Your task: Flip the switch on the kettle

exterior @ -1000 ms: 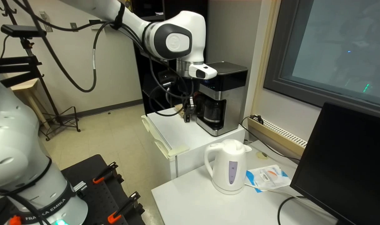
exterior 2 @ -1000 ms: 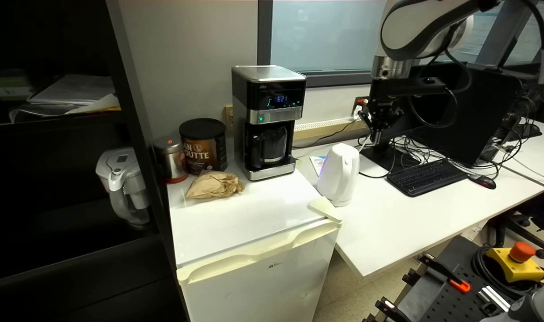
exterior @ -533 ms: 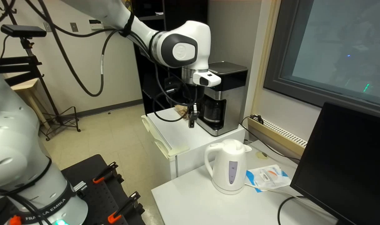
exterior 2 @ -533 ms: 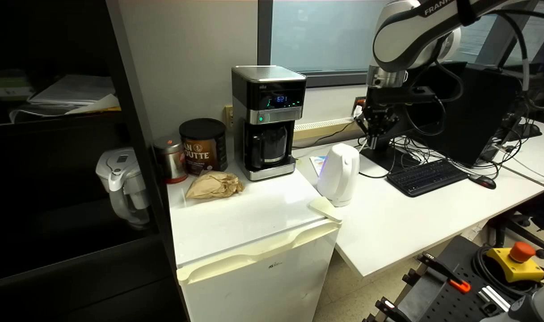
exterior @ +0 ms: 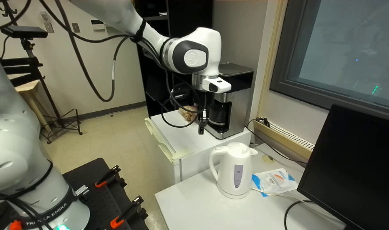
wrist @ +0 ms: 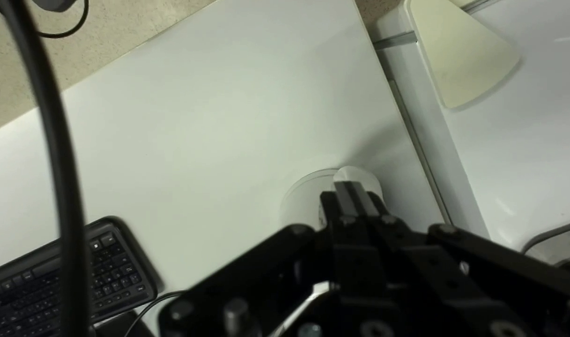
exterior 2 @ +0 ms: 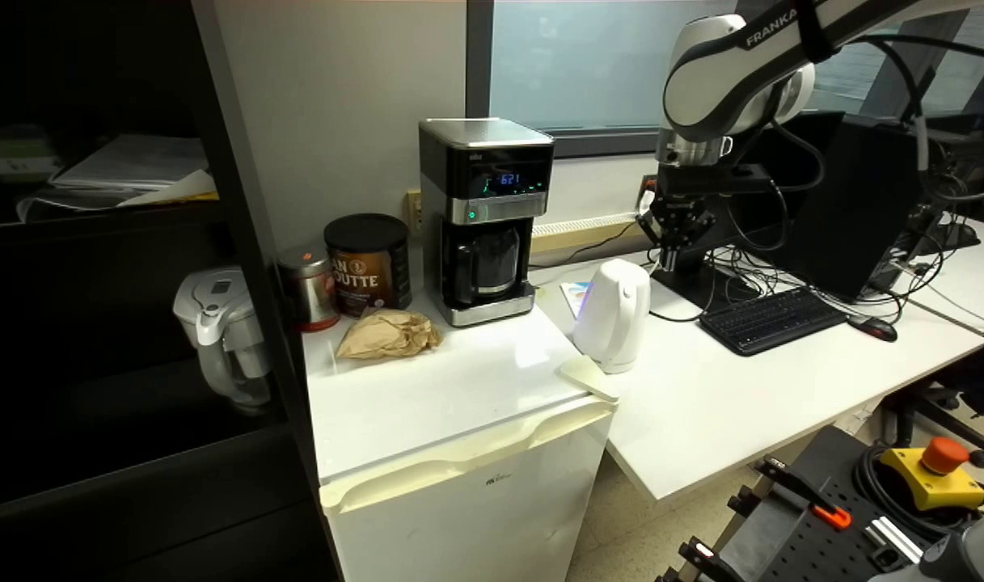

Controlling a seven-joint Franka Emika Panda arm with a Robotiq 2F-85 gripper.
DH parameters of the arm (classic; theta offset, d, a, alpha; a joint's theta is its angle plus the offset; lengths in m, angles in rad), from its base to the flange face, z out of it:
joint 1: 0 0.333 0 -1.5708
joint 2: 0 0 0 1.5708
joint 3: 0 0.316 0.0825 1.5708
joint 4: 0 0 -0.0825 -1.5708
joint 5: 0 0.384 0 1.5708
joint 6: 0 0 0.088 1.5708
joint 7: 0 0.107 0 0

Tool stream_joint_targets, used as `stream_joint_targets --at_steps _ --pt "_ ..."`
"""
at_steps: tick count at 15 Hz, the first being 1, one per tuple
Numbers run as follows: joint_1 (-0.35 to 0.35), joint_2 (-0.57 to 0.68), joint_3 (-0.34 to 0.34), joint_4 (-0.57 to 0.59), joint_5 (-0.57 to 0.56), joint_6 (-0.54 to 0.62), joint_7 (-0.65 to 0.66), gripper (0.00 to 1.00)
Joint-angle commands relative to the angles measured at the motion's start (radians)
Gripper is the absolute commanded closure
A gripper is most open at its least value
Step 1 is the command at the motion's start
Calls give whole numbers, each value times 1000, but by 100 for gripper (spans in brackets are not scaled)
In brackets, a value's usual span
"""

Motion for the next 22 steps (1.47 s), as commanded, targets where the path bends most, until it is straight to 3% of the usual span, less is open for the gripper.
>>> stream_joint_targets --at_steps 1,12,22 --pt "10 47 -13 36 -35 30 63 99" --pt "32 168 -38 92 -87 111 190 99" --pt "62 269 -66 157 -79 182 225 99"
